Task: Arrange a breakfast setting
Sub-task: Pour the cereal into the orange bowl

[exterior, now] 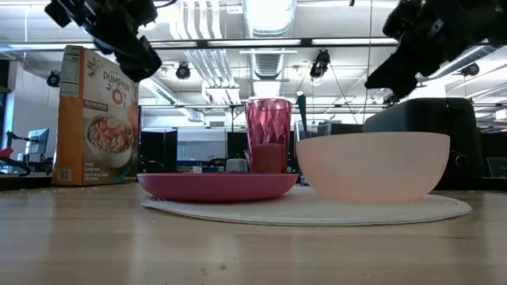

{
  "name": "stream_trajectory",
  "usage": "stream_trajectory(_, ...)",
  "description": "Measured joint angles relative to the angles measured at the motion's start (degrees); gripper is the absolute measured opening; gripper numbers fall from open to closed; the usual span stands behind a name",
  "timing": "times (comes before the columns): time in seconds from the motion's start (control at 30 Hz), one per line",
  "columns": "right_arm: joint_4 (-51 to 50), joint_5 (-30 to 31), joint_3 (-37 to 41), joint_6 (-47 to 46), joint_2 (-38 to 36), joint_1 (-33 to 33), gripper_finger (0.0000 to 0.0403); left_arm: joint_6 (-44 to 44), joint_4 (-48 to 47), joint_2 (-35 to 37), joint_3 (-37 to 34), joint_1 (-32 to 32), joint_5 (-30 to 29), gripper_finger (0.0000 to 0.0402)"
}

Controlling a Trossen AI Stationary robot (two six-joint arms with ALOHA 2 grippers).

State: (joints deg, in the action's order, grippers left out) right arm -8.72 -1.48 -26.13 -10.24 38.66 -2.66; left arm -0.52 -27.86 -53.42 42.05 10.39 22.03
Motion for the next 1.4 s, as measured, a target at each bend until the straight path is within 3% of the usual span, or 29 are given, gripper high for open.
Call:
stream_trajectory(0.47,8.18,0.08,12.99,-0.41,-16.15,0.0,0.0073,1.38,13.7,0.12,-6.44,-0.13,-0.03,0.0071)
stream_trajectory(0.87,8.13,0.13,20.02,-0.29,-27.19,0.0,0.0073,1.08,16.09,-0.04,-6.52,-0.13,-0.58,0.0071)
stream_trajectory(1.4,8.36,0.17,24.69,-0.91,-35.87,0.0,0.0073,1.11,18.19,-0.23,-6.52,-0.13,-0.65,0.0071)
